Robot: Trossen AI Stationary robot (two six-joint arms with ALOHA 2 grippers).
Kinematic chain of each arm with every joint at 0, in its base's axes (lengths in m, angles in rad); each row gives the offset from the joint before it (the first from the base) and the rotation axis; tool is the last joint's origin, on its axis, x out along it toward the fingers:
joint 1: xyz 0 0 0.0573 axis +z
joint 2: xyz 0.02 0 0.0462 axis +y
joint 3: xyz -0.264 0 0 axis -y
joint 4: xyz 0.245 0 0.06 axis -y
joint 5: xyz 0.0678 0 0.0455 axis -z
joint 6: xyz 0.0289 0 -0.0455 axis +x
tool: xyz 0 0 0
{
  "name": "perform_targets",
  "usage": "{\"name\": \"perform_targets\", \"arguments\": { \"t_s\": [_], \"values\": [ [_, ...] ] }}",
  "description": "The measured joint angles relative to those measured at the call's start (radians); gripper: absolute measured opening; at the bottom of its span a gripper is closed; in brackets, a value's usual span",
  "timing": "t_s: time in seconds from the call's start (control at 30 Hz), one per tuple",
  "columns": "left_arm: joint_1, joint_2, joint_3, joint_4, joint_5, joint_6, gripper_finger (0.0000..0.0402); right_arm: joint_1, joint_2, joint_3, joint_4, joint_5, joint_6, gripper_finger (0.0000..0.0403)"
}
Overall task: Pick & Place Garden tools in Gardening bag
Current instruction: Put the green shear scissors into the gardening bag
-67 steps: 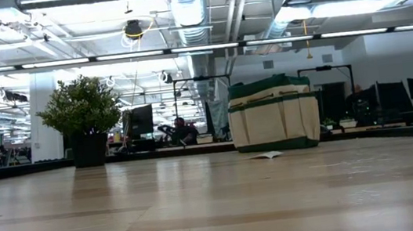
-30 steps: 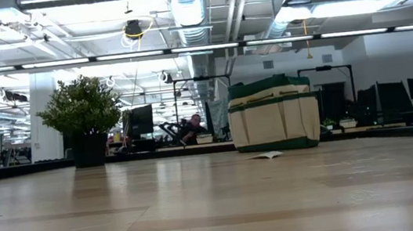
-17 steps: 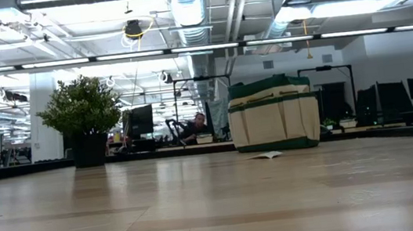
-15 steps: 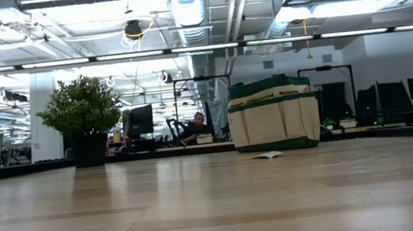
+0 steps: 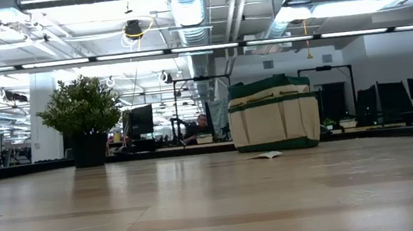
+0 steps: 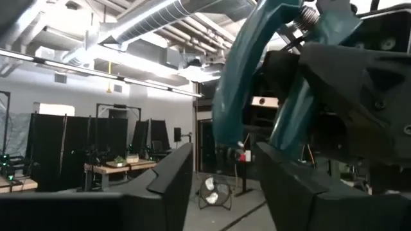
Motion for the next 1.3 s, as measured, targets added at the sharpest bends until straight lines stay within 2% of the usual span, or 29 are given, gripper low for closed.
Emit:
{"name": "perform_targets", "arguments": {
  "t_s": [0.23, 0.5, 0.63, 0.73, 1.0, 1.3],
  "values": [
    [-0.012, 0.0, 0.0, -0.008, 0.002, 0.0, 0.0222, -0.015, -0.038, -0.001, -0.014, 0.02, -0.018, 0.0054],
    [-0.036, 0.0, 0.0, -0.051, -0.01, 0.0, 0.0219, -0.033, -0.135, 0.0, -0.07, 0.082, -0.063, 0.0051],
    [-0.063, -0.003, 0.0, -0.08, -0.06, 0.0, 0.0196, -0.034, -0.2, 0.0, -0.176, 0.159, -0.096, 0.005],
    [-0.093, -0.025, 0.0, -0.163, -0.113, 0.0, 0.0165, -0.034, -0.256, 0.0, -0.291, 0.223, -0.105, 0.005],
    [-0.191, -0.073, -0.001, -0.407, -0.235, -0.005, 0.0016, -0.034, -0.349, 0.0, -0.658, 0.445, -0.018, 0.0048],
    [-0.285, -0.074, -0.002, -0.527, -0.429, -0.008, 0.0004, -0.075, -0.278, 0.0, -0.982, 0.481, 0.157, 0.0047]
  ]
}}
